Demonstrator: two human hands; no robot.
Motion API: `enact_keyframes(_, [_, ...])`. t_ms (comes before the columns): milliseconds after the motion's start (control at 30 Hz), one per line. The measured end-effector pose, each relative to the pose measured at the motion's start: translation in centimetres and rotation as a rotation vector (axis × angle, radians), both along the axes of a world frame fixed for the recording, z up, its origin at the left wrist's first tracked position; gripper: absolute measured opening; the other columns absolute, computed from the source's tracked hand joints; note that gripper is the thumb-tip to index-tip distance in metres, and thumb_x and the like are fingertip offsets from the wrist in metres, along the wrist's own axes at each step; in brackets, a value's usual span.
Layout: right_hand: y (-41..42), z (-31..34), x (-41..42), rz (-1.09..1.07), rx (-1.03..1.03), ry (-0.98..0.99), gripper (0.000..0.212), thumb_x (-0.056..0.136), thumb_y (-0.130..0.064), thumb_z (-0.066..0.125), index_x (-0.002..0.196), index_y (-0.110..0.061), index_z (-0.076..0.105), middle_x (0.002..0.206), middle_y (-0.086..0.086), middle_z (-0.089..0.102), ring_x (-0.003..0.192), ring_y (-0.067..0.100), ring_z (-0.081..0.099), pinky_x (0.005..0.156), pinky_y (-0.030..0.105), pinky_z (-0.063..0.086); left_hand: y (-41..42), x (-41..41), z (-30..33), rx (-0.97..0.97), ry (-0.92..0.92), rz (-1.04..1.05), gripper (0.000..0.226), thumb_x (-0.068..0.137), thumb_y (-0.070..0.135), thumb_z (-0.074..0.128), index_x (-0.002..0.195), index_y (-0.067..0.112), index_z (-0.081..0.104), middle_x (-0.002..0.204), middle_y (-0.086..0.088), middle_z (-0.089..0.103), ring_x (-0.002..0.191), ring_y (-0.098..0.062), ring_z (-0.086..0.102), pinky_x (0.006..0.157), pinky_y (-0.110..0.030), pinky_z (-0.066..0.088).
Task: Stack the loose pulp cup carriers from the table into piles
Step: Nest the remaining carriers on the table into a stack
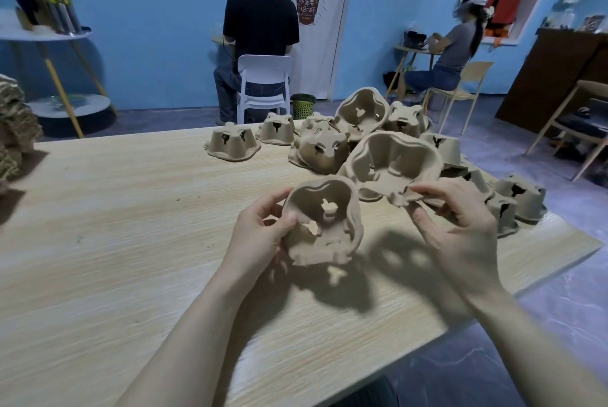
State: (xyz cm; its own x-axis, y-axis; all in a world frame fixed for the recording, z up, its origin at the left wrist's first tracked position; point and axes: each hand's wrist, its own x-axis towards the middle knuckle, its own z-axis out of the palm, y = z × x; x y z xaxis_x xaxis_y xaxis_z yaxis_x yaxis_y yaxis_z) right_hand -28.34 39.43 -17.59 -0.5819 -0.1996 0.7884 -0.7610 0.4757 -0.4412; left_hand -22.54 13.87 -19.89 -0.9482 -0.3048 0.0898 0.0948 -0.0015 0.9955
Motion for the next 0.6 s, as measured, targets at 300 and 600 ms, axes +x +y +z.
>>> enact_keyframes(300, [0.0, -0.6, -0.1, 0.071, -0.140, -0.166, 0.018, 0.086, -0.007, 0.070, 0.099, -0.019, 0.068, 0.098, -0.004, 0.067, 0.091, 0.025, 0.061, 0.078, 0.047, 0.050, -0.1, 0.2, 0.4, -0.029, -0.011, 0.046, 0.033, 0.092, 0.005, 0.066, 0.119, 0.025, 0.069, 0.089, 0.007, 0.067, 0.096, -0.034, 0.068, 0.080, -0.039, 0.058])
enact_keyframes(600, [-3.1, -2.8, 2.0, 0.321, 0.060, -0.123, 0.019, 0.081, -0.020, 0.067, 0.100, -0.021, 0.068, 0.102, -0.019, 0.063, 0.100, 0.010, 0.057, 0.087, 0.020, 0.043, 0.2, 0.3, 0.5, -0.025, -0.005, 0.018, 0.024, 0.095, 0.013, 0.062, 0.113, 0.027, 0.071, 0.104, -0.009, 0.073, 0.090, -0.027, 0.070, 0.077, -0.036, 0.057])
